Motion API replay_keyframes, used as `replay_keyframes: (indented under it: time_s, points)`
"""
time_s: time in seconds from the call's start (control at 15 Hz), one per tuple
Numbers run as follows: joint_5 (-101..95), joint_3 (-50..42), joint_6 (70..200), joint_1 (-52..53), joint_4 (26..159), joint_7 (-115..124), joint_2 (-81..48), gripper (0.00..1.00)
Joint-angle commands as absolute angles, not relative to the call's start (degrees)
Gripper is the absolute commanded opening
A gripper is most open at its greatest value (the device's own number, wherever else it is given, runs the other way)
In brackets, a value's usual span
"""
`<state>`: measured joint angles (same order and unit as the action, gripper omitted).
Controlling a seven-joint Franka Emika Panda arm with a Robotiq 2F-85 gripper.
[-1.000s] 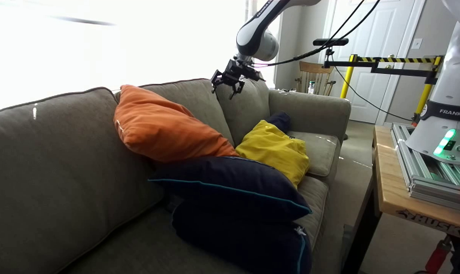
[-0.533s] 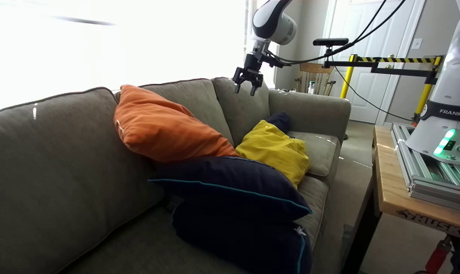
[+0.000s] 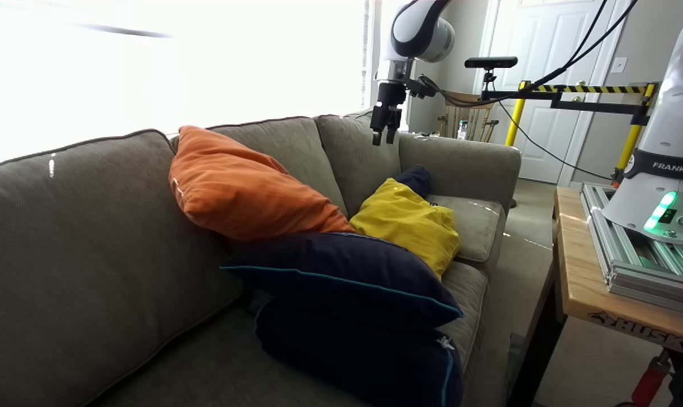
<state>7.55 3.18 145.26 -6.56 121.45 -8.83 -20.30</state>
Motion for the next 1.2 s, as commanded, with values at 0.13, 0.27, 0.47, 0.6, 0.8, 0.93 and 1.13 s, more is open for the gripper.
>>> replay_keyframes:
  time_s: [0.13, 0.27, 0.47, 0.6, 0.8, 0.93, 1.13]
  points:
    - [4.31, 2.07, 142.81, -5.67, 124.99, -12.27, -16.04, 1.0]
    - [5.07, 1.6, 142.59, -5.2, 124.62, -9.07, -16.15, 1.0]
    - [5.75, 1.94, 143.47, -5.54, 123.08, -10.68, -17.85, 1.0]
    - [5.72, 1.8, 143.41, -5.44, 123.09, -10.59, -17.83, 1.0]
    - [5.71, 1.78, 143.4, -5.39, 123.1, -10.56, -17.83, 1.0]
    - [5.71, 1.78, 143.4, -5.38, 123.11, -10.55, -17.83, 1.0]
    - [5.71, 1.78, 143.4, -5.38, 123.11, -10.54, -17.83, 1.0]
